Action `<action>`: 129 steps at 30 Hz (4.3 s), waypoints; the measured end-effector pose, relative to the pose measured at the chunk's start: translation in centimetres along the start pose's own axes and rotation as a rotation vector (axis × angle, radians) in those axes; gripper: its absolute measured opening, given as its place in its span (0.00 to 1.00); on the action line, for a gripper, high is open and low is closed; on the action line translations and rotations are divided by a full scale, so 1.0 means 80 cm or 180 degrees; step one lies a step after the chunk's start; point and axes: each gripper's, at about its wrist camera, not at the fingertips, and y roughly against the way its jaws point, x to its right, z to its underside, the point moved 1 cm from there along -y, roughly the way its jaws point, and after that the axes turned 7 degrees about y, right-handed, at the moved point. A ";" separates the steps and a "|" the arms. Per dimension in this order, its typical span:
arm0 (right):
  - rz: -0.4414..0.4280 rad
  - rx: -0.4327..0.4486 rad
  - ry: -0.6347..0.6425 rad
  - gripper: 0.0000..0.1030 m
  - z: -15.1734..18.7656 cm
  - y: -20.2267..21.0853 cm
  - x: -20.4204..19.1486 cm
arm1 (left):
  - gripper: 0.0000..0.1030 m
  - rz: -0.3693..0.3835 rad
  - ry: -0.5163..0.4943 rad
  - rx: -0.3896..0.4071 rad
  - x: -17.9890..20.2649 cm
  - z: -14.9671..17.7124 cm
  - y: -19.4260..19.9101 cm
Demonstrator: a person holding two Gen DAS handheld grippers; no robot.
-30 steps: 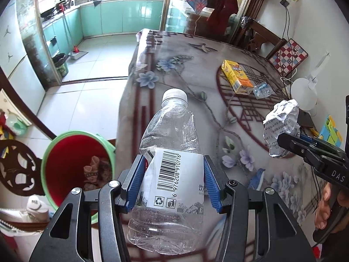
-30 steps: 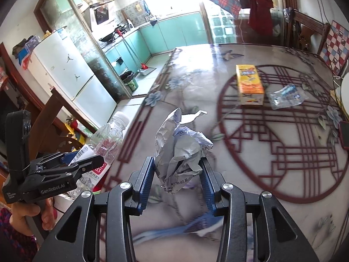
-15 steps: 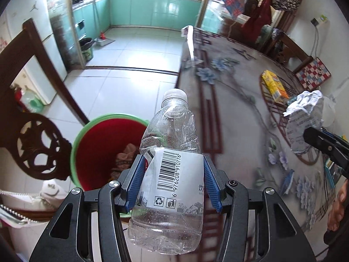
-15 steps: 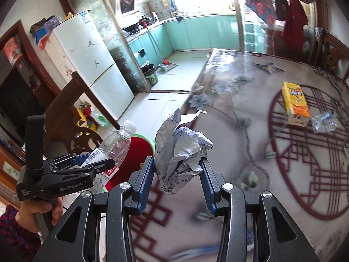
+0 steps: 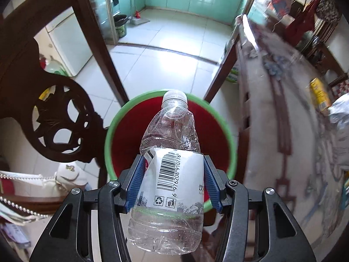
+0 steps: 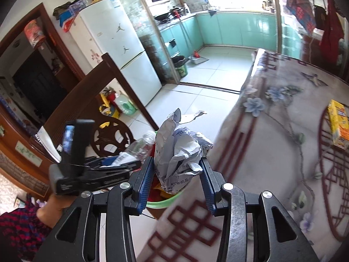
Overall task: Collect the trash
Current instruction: 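Carry the bottle and foil over the red bucket and open both tools, then grasp the yellow iced-tea carton with the left tool while the right tool grasps a clear plastic wrapper, then carry the carton and wrapper over the red bucket and open both tools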
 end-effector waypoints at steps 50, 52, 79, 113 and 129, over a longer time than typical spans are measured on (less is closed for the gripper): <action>0.0200 0.0151 -0.0222 0.61 -0.009 0.009 0.053 | 0.82 0.0112 0.0370 0.0613 -0.007 -0.024 0.064; 0.0445 0.0227 -0.0370 0.61 0.000 0.039 0.094 | 0.82 0.0160 0.0263 0.0628 0.012 -0.023 0.067; 0.1683 0.0418 -0.2148 0.71 0.090 0.204 0.597 | 0.82 0.0298 -0.0310 0.0576 0.325 0.042 0.100; 0.1068 0.0734 -0.2039 0.02 0.145 0.219 0.627 | 0.85 0.0375 -0.1017 0.0009 0.657 -0.077 -0.075; 0.0958 0.0888 -0.1807 0.02 0.140 0.273 0.543 | 0.54 0.0563 -0.0925 0.0283 0.574 -0.028 0.012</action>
